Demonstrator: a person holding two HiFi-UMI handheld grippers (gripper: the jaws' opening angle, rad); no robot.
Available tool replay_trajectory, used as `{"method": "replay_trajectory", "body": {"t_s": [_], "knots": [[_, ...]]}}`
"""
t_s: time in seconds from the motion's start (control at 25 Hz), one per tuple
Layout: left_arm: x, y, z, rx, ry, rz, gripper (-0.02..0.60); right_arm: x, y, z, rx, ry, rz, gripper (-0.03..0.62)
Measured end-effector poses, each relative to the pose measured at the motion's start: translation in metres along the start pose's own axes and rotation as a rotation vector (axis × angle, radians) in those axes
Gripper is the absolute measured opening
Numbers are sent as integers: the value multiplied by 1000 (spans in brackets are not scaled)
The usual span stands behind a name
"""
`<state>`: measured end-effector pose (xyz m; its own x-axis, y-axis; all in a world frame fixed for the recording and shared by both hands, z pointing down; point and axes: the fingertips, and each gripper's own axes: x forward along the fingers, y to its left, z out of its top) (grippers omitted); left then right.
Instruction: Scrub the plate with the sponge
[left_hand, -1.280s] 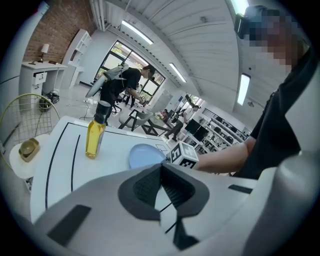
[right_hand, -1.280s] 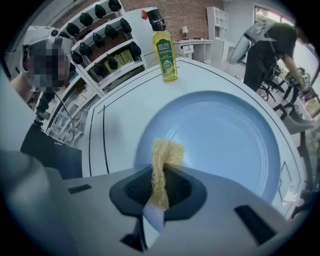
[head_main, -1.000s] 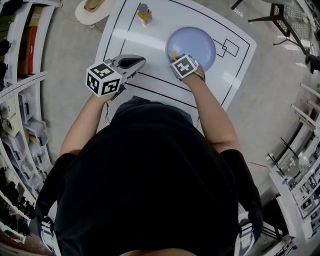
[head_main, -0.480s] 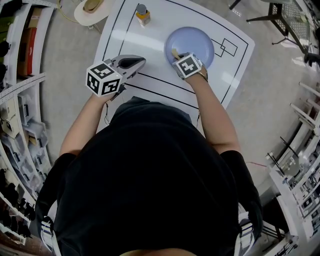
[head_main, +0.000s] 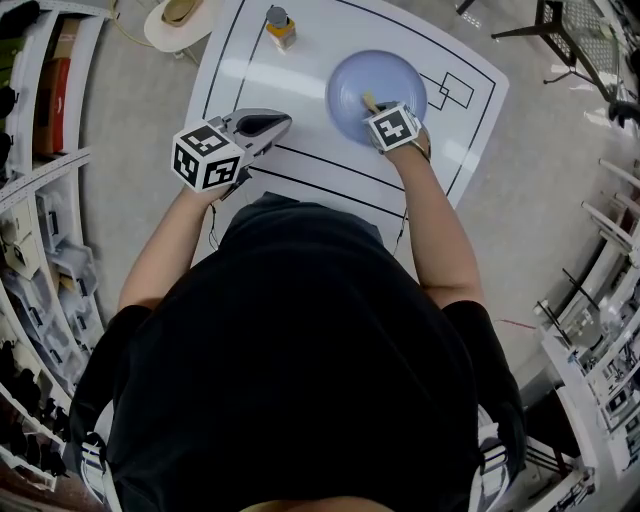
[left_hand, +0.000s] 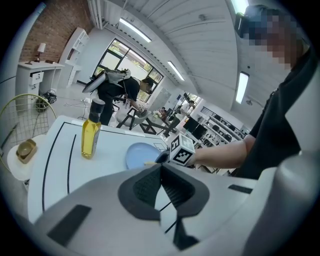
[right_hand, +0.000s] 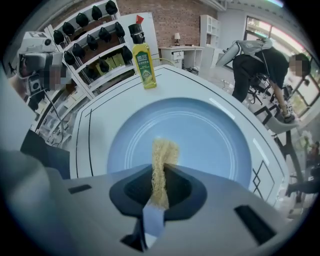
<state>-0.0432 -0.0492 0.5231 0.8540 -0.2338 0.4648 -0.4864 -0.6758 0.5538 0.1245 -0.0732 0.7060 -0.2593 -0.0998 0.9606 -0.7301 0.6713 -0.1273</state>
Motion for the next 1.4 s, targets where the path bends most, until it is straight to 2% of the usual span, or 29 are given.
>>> {"method": "replay_trajectory", "body": {"t_s": [0.36,0.76,1.0,1.4], "knots": [[4,5,-5,-14,12,-3,8,10,16,-5,-72,31,0,37],[2,11,-5,-34,11,4,8,16,37,17,-135,2,45,37],[5,19,-6,-50,8,17,8,24,31,36,-173,-12,54,37],[4,23,-9,-58,13,25,8,24,4,59,-182,-37,23,37]]}}
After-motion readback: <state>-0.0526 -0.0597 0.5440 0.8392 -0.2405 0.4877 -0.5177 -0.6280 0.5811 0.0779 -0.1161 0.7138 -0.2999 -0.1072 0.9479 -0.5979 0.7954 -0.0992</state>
